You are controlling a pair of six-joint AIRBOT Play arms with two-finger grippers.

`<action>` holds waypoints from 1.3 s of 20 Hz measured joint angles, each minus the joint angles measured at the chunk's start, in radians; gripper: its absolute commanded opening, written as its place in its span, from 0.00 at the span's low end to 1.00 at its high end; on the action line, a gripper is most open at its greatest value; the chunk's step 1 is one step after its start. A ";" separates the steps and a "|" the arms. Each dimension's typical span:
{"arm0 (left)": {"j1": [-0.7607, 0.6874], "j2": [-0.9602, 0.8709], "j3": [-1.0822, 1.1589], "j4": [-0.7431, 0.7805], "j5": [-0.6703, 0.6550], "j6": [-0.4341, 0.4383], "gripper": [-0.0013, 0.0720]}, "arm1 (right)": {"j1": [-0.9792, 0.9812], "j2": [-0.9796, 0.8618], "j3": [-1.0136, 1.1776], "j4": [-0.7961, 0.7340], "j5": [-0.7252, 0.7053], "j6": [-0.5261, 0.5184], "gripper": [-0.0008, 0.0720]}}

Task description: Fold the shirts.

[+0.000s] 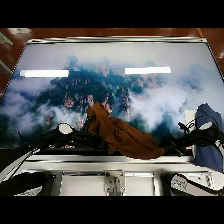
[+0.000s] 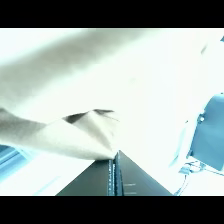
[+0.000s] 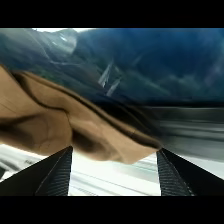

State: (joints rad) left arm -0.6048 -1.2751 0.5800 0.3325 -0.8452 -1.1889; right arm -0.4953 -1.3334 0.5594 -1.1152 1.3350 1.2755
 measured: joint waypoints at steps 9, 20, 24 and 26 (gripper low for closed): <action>0.004 0.041 0.005 0.024 0.023 -0.013 0.06 | 0.000 -0.004 0.000 0.036 -0.001 -0.032 0.11; 0.155 0.363 0.727 0.888 -0.278 -0.373 0.06 | 0.000 0.525 0.499 0.608 -0.061 -0.245 0.11; 0.208 0.446 1.172 1.101 -0.327 -0.400 0.06 | 0.000 0.686 0.830 0.663 -0.331 -0.189 0.11; 0.220 0.474 1.319 1.182 -0.338 -0.406 0.06 | 0.000 0.731 0.956 0.615 -0.400 -0.127 0.11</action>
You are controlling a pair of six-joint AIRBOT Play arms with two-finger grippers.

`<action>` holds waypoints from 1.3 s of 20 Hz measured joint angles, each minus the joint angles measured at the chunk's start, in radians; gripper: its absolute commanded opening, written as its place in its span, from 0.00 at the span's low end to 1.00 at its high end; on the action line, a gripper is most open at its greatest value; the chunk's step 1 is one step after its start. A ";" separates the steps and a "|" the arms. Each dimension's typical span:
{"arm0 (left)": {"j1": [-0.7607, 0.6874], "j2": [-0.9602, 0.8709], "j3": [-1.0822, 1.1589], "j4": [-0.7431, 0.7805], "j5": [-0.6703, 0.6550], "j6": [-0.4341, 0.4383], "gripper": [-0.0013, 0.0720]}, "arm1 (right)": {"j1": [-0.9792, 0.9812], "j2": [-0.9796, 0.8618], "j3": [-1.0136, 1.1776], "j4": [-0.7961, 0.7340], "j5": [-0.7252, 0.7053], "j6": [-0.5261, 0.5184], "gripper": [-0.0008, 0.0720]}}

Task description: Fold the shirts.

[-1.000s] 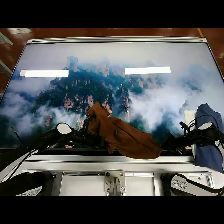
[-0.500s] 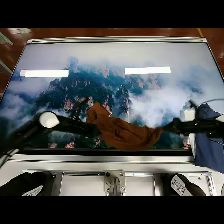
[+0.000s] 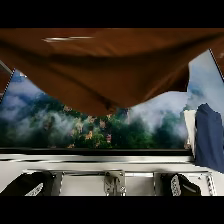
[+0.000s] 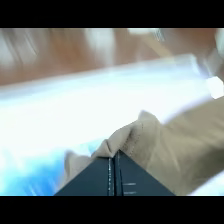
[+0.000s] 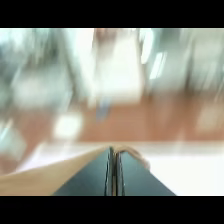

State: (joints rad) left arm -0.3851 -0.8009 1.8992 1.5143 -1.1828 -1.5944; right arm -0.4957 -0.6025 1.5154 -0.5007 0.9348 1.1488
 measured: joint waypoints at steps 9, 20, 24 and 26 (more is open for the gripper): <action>0.010 0.073 0.134 0.235 -0.043 0.020 0.07 | 0.001 0.016 0.197 -0.336 0.277 0.230 0.11; 0.010 -0.119 -0.092 0.449 -0.058 0.060 0.07 | 0.003 -0.395 0.128 -0.498 0.660 0.283 0.11; 0.010 -0.332 -0.129 0.460 -0.050 0.040 0.07 | 0.066 -0.604 0.086 -0.529 0.563 0.281 0.11; 0.010 -0.449 -0.135 0.462 -0.023 0.019 0.07 | 0.124 -0.704 0.079 -0.556 0.475 0.275 0.11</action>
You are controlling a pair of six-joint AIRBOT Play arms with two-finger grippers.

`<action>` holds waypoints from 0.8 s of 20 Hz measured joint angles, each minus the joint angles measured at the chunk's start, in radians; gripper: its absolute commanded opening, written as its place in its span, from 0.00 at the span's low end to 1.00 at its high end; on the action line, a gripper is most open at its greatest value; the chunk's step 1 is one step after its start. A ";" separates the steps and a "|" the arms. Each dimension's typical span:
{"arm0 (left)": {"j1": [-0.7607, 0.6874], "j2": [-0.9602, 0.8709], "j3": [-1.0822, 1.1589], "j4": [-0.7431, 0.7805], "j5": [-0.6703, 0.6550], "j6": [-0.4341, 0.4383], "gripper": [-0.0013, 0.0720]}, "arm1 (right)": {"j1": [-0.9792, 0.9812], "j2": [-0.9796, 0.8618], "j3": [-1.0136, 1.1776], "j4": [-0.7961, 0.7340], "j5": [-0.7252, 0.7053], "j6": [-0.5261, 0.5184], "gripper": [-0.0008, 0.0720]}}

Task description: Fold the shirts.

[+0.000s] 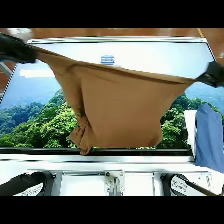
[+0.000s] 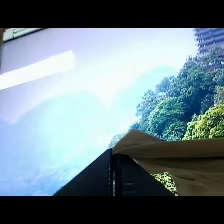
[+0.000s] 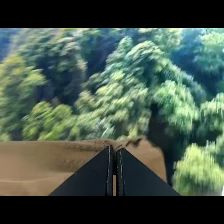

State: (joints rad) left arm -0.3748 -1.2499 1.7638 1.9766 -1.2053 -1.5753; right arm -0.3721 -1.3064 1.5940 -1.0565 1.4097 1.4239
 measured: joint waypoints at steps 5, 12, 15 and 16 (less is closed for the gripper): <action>0.001 -0.243 -0.005 -0.041 0.127 -0.088 0.07 | 0.132 -0.183 -0.006 -0.095 -0.322 -0.002 0.11; 0.000 -0.494 -0.006 -0.293 0.134 -0.125 0.32 | 0.244 -0.370 -0.008 -0.126 -0.402 0.034 0.61; 0.020 -0.534 0.005 -0.348 -0.013 -0.123 0.83 | 0.264 -0.387 -0.008 -0.099 -0.367 0.035 0.89; 0.036 -0.536 0.016 -0.354 -0.072 -0.117 0.83 | 0.261 -0.377 -0.008 -0.095 -0.349 0.035 0.89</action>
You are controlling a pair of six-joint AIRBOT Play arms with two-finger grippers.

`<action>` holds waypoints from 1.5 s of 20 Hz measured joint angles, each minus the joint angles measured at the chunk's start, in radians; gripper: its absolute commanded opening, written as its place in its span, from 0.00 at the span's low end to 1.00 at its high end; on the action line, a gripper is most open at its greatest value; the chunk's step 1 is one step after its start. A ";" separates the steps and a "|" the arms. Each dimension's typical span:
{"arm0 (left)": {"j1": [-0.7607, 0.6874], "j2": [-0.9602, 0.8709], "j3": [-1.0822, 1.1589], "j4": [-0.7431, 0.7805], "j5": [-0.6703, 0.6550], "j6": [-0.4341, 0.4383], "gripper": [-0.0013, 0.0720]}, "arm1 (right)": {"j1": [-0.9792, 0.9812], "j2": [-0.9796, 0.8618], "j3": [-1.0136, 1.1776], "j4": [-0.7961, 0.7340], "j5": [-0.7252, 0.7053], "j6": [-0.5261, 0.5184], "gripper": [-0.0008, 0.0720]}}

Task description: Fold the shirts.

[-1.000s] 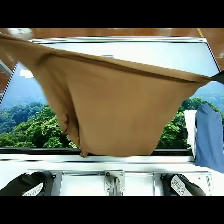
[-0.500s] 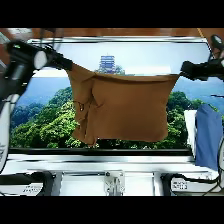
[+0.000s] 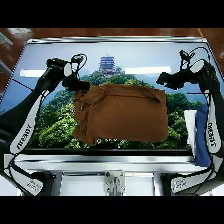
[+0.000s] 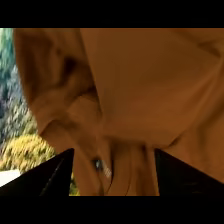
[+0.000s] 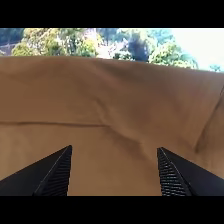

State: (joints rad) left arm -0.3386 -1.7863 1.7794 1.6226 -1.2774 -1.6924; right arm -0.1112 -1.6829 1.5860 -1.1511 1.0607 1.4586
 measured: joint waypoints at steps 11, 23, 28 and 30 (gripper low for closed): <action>0.273 0.302 -0.391 -0.250 -0.215 0.202 0.83 | -0.266 0.255 -0.235 -0.076 0.454 -0.071 0.89; 0.126 0.350 -0.861 -0.534 0.222 0.285 0.48 | -0.311 0.322 -0.485 0.022 0.413 -0.116 0.89; 0.106 0.337 -0.874 -0.547 0.262 0.306 0.07 | -0.311 0.323 -0.525 0.007 0.408 -0.125 0.97; 0.103 0.341 -0.875 -0.548 0.266 0.314 0.07 | -0.311 0.317 -0.578 0.001 0.405 -0.131 0.97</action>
State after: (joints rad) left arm -0.2352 -1.4456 0.9043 1.0748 -1.0111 -1.3781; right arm -0.4221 -1.3655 1.0077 -1.1500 1.4654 1.3273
